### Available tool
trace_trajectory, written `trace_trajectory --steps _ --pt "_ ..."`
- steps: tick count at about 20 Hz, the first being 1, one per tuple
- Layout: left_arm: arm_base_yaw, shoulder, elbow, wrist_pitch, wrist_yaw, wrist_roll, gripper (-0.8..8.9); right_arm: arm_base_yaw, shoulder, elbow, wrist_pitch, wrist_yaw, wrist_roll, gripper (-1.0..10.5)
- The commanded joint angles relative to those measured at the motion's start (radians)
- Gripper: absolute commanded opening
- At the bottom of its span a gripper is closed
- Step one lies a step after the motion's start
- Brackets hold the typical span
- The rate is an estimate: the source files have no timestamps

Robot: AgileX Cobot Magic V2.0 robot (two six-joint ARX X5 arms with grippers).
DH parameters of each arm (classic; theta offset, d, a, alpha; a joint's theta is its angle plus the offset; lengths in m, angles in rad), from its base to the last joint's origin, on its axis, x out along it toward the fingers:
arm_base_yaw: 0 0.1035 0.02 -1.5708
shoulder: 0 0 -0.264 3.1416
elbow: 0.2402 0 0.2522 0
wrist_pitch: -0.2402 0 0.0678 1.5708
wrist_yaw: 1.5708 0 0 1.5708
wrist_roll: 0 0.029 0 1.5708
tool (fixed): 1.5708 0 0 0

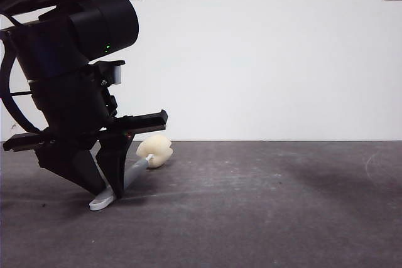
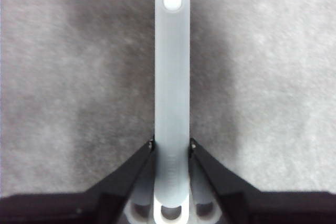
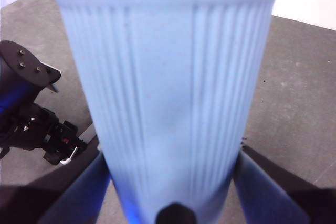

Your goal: Pick up the cup brush,pick up the cup,insert the brush into the cup,clean the cup,put the cup brush back,put the cup back to the fixed position on the table

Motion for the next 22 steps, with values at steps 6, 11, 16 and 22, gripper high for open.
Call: trace_trajectory --steps 6,11,16,22 --pt "0.004 0.005 -0.005 -0.009 0.066 0.011 3.49 0.002 -0.002 0.001 -0.008 -0.002 0.025 -0.1" --pt "0.012 -0.129 -0.004 -0.024 0.081 0.019 3.49 -0.003 0.028 -0.012 0.045 0.026 -0.099 -0.1" --pt "0.006 -0.415 -0.004 -0.048 0.147 0.051 3.49 -0.049 0.135 -0.121 0.328 0.051 -0.141 -0.1" --pt "0.002 -0.724 -0.004 -0.157 0.153 0.098 3.48 -0.132 0.388 -0.251 0.703 0.001 -0.158 -0.1"
